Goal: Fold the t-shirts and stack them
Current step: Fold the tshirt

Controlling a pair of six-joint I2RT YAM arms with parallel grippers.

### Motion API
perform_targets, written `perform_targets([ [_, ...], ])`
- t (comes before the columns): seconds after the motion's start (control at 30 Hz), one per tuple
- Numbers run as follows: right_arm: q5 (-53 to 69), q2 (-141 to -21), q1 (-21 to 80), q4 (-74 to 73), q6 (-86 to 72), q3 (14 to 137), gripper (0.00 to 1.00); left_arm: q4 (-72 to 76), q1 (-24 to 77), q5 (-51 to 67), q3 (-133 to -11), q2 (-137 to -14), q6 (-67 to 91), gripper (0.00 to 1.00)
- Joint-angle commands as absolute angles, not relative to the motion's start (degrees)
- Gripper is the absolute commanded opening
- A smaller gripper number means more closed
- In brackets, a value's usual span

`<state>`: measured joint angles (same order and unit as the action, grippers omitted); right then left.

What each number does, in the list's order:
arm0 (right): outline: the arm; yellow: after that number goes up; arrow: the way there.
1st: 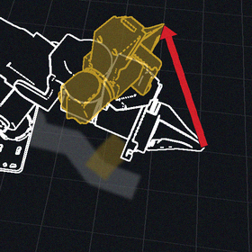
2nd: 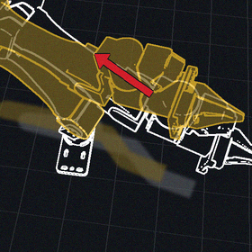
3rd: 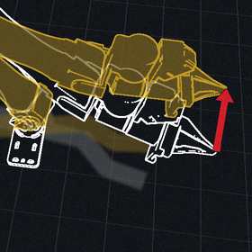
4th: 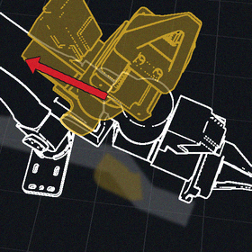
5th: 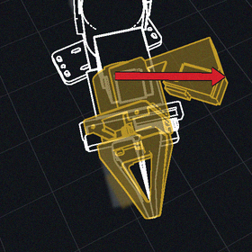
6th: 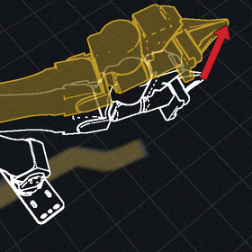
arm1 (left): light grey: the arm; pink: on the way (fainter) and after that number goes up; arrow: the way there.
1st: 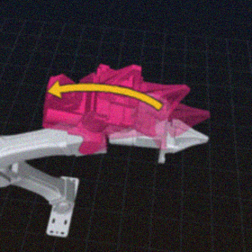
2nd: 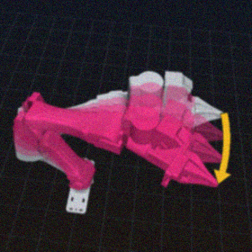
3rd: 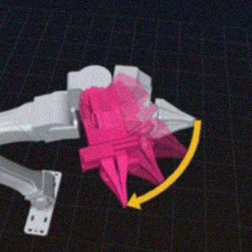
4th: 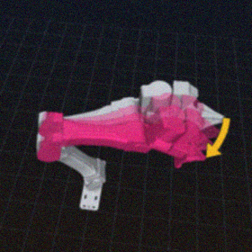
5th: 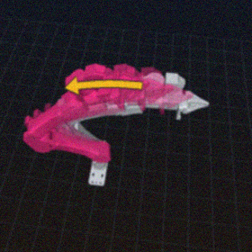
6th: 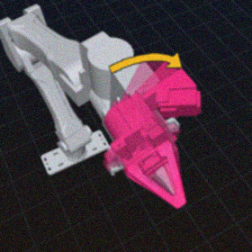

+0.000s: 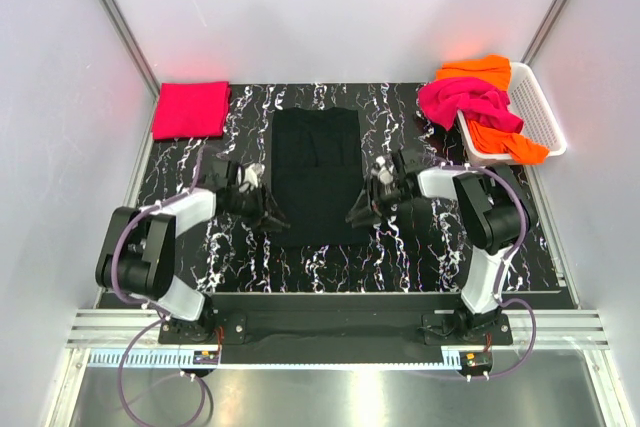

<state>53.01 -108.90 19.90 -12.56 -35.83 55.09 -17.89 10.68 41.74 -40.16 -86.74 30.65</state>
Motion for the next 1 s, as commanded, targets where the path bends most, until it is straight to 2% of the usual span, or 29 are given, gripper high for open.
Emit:
perform_targets([
  [0.0, 53.5, -111.8, 17.0, -11.7, -38.3, 64.8, 0.39, -12.9, 10.5, 43.6, -49.9, -92.0, 31.9, 0.40],
  [0.07, 54.6, -116.0, 15.7, -12.1, -38.8, 70.4, 0.39, -11.6, 10.2, 44.3, -55.4, -97.9, 32.6, 0.36],
  [0.2, 55.2, -124.0, 14.5, -12.4, -40.1, 78.6, 0.31, -7.4, 8.9, 45.5, -63.3, -108.4, 35.8, 0.30],
  [0.23, 55.5, -129.7, 13.7, -12.6, -40.0, 84.1, 0.26, -4.3, 7.7, 47.3, -67.5, -114.6, 38.6, 0.30],
  [0.53, 55.0, -138.1, 7.8, -12.4, -41.0, 90.4, 0.24, -1.9, 2.3, 48.3, -70.8, -121.5, 38.0, 0.31],
  [0.73, 54.1, -131.3, 7.6, -13.6, -41.7, 85.7, 0.26, -3.5, 1.7, 48.5, -67.2, -116.1, 37.7, 0.34],
  [0.93, 46.2, -115.7, 7.6, -21.6, -36.5, 75.0, 0.48, -9.6, 2.3, 37.5, -56.9, -94.2, 37.0, 0.45],
  [0.97, 43.6, -113.4, 7.6, -21.6, -36.9, 70.4, 0.52, -10.0, 2.4, 34.6, -52.7, -91.8, 39.4, 0.50],
])
